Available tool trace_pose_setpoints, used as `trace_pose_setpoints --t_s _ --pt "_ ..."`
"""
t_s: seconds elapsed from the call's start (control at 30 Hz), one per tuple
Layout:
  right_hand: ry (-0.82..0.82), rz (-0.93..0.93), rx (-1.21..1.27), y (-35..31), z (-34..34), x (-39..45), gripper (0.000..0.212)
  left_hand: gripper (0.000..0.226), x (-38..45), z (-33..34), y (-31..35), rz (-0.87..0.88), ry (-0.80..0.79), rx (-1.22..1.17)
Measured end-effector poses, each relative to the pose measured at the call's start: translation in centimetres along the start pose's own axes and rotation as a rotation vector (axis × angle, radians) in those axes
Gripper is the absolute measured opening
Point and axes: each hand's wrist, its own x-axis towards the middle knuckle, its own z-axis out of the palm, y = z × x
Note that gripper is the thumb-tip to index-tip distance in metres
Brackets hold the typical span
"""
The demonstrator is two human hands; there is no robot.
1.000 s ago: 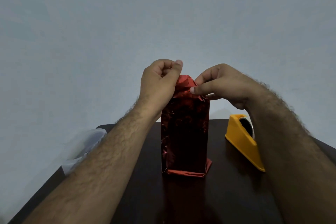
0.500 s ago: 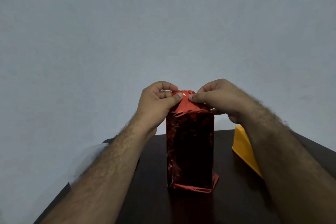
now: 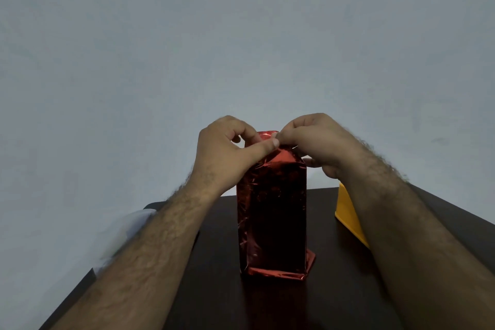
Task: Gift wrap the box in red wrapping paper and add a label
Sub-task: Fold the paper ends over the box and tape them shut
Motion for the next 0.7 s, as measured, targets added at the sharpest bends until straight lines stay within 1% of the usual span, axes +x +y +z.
trace_pose_setpoints --t_s 0.07,0.13,0.2,0.23,0.37,0.5,0.63,0.7 --pt "-0.02 0.008 0.024 0.03 -0.07 -0.1 0.014 0.026 -0.07 0.06 0.09 -0.033 -0.027 0.029" --pt "-0.037 0.015 0.041 -0.11 -0.29 -0.3 0.009 0.025 -0.13 0.08 0.12 -0.065 -0.054 0.03" --pt "-0.034 0.008 0.06 -0.27 -0.41 -0.43 0.015 0.021 -0.12 -0.05 0.16 -0.082 -0.069 -0.001" --pt "-0.025 0.004 0.073 -0.33 -0.41 -0.49 0.016 0.019 -0.08 -0.13 0.19 -0.092 -0.083 -0.036" --pt "0.01 -0.031 0.114 -0.42 -0.39 -0.48 0.007 0.013 0.29 -0.41 0.24 -0.163 -0.141 -0.252" --pt "-0.002 -0.05 0.116 -0.25 -0.37 -0.31 0.008 0.008 0.29 -0.42 0.2 -0.254 -0.211 -0.422" --pt "-0.08 -0.08 0.086 -0.27 -0.68 -0.56 0.022 0.006 0.36 -0.23 -0.23 -0.314 -0.257 -0.514" --pt "-0.121 -0.096 0.082 -0.15 -0.8 -0.57 0.016 0.004 0.48 -0.2 -0.44 -0.328 -0.289 -0.535"
